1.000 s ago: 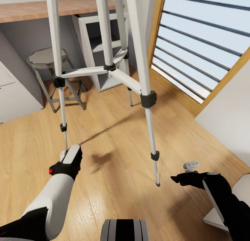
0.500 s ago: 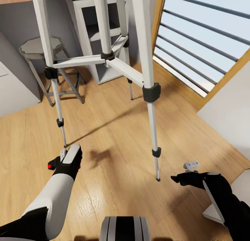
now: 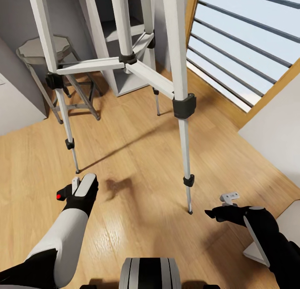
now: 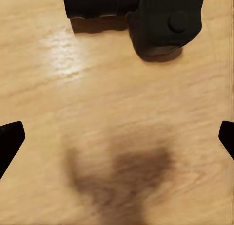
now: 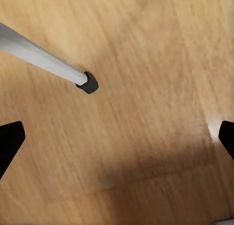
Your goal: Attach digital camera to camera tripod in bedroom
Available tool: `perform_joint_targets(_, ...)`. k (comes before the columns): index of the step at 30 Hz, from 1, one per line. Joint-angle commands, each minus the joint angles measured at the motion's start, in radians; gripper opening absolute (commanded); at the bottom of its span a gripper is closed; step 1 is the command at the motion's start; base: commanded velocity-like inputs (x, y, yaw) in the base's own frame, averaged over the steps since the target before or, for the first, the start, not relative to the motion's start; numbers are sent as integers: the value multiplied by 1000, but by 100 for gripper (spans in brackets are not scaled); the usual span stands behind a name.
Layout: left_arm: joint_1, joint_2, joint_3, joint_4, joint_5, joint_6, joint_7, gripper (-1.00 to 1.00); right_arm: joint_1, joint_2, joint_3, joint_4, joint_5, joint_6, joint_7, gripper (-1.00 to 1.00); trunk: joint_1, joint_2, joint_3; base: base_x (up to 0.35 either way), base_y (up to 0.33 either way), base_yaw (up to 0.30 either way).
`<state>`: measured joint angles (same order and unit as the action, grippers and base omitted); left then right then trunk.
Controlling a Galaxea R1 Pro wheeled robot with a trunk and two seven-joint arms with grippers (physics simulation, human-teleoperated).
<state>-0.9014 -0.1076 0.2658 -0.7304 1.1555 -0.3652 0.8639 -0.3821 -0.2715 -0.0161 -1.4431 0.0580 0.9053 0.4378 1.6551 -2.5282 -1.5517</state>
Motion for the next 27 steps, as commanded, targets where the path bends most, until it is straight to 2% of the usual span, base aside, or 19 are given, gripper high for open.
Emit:
perform_joint_targets(1, 0, -1, 3, -1, 6, -5, -1, 100, 0, 0, -1, -1, 6, 4, 7, 100, 0, 0, -1, 0, 0, 0)
perform_joint_targets(21, 2, 5, -1, -2, -3, -4, -40, 100, 0, -5, -2, -2, 6, 1, 2, 100, 0, 0, -1, 0, 0, 0)
perform_joint_targets(27, 1, 6, -42, -3, -4, -4, -50, 100, 1, -10, -9, 4, 5, -3, -8, 100, 0, 0, -1, 0, 0, 0)
